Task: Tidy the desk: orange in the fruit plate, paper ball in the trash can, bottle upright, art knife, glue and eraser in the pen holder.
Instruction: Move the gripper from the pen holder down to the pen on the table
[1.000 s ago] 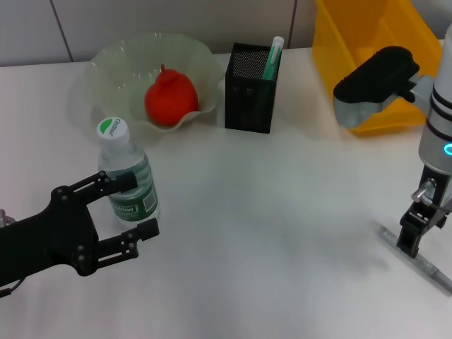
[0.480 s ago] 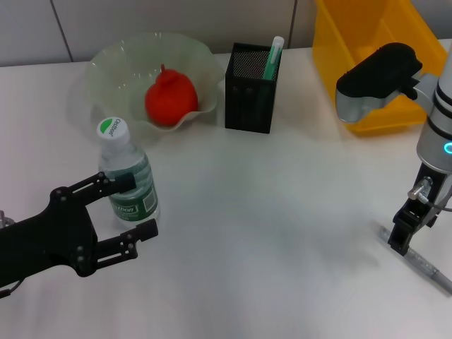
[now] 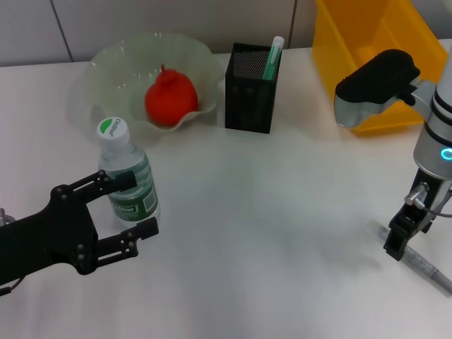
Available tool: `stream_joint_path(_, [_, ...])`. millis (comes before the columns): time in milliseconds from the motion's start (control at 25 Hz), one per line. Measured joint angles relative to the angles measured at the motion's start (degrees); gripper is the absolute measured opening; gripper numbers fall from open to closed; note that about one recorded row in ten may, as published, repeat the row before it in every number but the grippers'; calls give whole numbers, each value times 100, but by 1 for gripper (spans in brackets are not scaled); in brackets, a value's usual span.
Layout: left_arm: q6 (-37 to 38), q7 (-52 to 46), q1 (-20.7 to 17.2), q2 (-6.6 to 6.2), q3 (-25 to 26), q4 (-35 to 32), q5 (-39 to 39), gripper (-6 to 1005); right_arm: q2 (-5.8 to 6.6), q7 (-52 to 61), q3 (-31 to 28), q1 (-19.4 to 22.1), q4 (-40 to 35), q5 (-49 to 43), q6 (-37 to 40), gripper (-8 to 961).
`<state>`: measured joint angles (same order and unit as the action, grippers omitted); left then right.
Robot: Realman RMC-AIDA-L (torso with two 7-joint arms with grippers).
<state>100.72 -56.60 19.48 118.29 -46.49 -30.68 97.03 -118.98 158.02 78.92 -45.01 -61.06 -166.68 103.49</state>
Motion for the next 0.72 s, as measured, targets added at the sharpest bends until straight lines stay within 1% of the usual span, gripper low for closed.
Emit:
stream_joint_path(480, [47,-6,-7,0,-20,-27,0,785,-13,0,-17,53,129,48,-192,689])
stream_joint_path(640, [105,-25,5,-15,-38,-39,35,785,-13,1,-18,53,157,82,-276,689])
stream_joint_path(720, [231,-35,20,-45,-80,-90,127,785,-13,1,-17,53,157,83,-295,689])
